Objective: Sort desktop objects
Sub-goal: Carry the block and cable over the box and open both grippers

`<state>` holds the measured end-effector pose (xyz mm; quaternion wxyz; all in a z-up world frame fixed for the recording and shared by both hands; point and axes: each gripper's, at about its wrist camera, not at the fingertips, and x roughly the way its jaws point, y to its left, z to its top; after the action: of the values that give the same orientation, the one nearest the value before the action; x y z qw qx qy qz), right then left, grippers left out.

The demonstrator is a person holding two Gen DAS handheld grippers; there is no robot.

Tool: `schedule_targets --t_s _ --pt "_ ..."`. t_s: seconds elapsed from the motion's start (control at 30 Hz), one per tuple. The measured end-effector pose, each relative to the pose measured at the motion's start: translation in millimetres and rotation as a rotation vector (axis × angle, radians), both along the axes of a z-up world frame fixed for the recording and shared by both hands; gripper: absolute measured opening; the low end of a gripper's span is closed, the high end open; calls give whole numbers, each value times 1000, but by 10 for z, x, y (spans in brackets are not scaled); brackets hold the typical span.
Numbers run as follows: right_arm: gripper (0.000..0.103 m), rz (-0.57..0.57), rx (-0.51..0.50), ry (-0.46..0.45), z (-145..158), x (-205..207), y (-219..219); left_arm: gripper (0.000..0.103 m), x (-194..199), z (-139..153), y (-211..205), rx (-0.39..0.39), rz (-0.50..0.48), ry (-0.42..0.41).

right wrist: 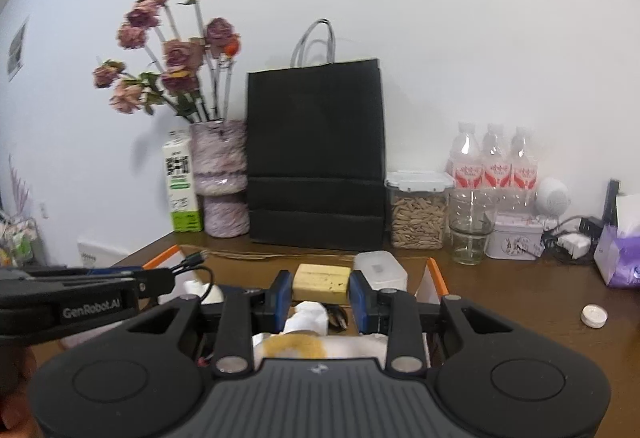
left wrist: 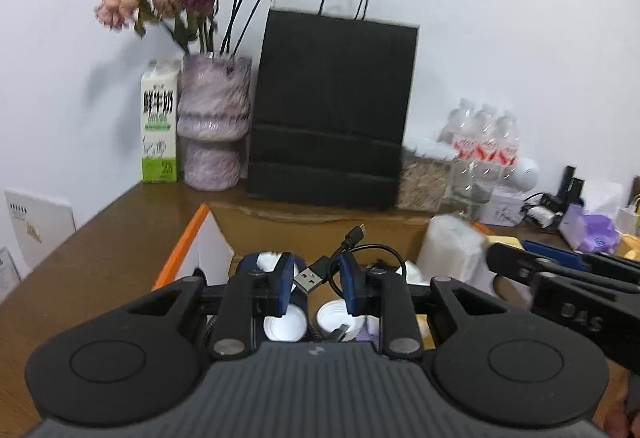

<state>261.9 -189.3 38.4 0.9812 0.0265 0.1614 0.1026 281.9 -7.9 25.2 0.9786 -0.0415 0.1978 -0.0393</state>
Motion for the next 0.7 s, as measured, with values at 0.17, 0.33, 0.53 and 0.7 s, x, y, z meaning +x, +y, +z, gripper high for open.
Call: schedule_targets --t_s 0.17,0.33,0.53,0.7 --pt "30 -7 -7 63 -182 156 -69 25 76 -164 -28 74 1 28" --pt "30 -8 -10 61 -234 150 -74 25 55 -218 -59 100 10 19" --pt "33 0 -4 59 -244 99 -51 29 37 -244 -106 135 28 8" --pt "99 -11 -19 -14 -175 -79 -12 84 -151 -160 -137 170 61 -88"
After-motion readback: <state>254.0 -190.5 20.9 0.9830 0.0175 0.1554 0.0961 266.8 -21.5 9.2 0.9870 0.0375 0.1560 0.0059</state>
